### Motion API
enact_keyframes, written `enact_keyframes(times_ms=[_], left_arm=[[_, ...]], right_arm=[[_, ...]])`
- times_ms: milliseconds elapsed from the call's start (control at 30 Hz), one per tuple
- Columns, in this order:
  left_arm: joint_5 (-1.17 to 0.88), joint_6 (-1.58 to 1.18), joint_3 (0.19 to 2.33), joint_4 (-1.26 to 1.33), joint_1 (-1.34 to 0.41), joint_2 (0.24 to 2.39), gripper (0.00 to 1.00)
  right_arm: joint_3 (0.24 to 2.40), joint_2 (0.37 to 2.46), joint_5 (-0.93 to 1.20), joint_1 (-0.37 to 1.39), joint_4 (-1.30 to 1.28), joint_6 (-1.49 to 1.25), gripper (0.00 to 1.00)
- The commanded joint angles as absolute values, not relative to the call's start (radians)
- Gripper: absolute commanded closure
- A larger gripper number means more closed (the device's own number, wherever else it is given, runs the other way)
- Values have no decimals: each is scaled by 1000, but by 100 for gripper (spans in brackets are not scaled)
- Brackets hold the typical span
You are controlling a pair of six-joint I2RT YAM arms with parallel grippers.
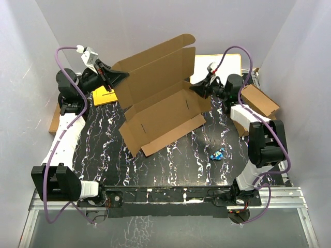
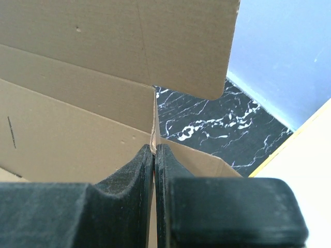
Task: Fold the paper box
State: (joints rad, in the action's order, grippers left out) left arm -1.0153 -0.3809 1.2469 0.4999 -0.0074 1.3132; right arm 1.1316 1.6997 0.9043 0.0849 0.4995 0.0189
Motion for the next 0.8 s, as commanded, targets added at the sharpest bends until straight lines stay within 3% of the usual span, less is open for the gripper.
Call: enact_keyframes(times_ms=[0, 500, 767], left_arm=[[-980, -523, 1201, 567, -34, 1268, 100], [-923, -447, 1242, 412, -103, 1277, 100], [-873, -432, 1199, 428, -116, 1253, 100]], right_arm=[[1041, 1686, 835, 94, 836, -36, 92], [794, 1584, 806, 92, 967, -81, 92], [763, 1532, 768, 113, 861, -102, 92]])
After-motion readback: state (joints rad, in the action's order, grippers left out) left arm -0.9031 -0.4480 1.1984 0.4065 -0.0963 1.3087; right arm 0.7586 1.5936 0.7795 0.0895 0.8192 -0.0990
